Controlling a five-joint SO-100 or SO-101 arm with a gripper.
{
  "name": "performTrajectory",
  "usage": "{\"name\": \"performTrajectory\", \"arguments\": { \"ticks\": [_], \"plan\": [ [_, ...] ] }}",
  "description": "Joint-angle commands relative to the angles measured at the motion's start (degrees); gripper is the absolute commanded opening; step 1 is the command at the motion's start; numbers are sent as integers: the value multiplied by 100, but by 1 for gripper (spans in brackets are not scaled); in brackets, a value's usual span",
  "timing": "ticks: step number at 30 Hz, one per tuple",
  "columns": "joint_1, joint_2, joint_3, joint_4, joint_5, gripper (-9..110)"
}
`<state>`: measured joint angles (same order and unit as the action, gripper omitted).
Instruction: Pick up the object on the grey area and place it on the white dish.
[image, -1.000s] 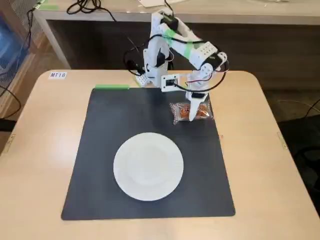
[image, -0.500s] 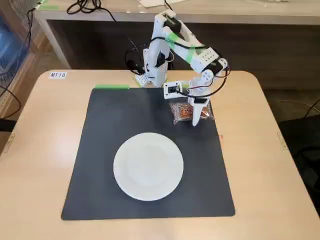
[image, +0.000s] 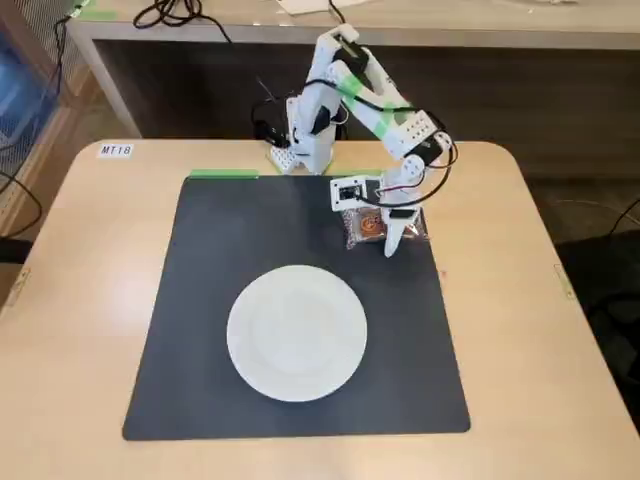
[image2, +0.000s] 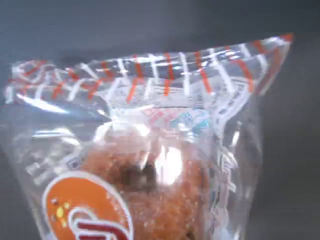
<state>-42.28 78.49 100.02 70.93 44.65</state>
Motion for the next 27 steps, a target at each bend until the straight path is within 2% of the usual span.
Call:
{"name": "performTrajectory", "arguments": {
  "ticks": [1, 11, 18, 22, 27],
  "plan": [
    [53, 448, 624, -483, 79, 17],
    [264, 2065, 1257, -1380, -606, 4],
    [439, 3120, 1301, -2268, -1661, 6],
    [984, 3595, 1301, -3015, -2672, 8],
    [2232, 3472, 1160, -3771, -3999, 11]
  ]
}}
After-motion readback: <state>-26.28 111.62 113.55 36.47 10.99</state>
